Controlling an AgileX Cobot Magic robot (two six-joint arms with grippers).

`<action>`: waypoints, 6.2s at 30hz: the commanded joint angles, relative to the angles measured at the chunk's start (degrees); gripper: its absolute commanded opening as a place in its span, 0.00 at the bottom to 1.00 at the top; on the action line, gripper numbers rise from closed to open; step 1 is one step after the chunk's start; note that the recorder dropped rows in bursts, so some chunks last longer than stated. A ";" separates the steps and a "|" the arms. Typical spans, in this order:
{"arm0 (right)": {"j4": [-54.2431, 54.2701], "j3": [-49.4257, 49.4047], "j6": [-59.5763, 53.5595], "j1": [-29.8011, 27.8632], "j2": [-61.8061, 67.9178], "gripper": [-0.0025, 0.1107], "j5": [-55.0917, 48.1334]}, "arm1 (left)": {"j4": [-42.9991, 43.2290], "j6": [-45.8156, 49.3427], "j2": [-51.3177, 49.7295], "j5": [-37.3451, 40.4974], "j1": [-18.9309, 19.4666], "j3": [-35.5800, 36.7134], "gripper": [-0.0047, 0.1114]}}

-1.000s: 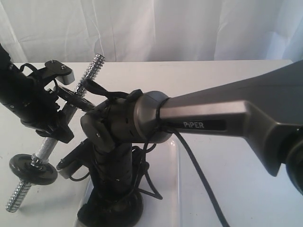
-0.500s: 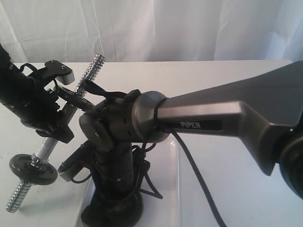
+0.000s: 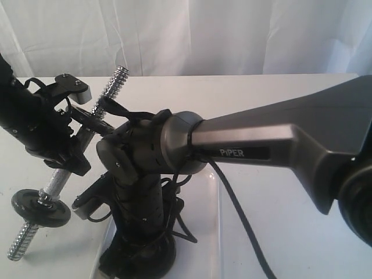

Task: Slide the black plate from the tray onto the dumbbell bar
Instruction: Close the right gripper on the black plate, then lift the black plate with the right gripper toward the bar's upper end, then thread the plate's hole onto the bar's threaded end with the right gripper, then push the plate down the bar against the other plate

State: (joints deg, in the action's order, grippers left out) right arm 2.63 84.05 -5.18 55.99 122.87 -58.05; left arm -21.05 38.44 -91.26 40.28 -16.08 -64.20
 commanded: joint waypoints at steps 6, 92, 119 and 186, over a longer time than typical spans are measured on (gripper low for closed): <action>3.52 -2.12 -0.98 -1.55 0.10 0.02 -3.39 | -4.32 -0.34 3.53 -0.03 -0.07 -1.46 0.04; 61.48 -6.78 -36.82 -39.34 -23.94 0.02 -11.91 | -21.35 36.24 3.53 11.78 -0.07 4.19 0.04; 63.73 -6.78 -38.24 -37.49 -23.94 0.02 -11.91 | -19.53 36.69 3.53 9.87 -3.98 4.19 0.04; 67.77 -4.82 -48.59 -37.08 -25.31 0.83 -7.22 | -35.48 40.97 7.95 -5.73 -3.98 4.19 0.04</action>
State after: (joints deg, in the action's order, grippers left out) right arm 67.93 78.65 -53.14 18.87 98.81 -64.81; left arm -44.69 79.80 -86.86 34.66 -20.07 -58.12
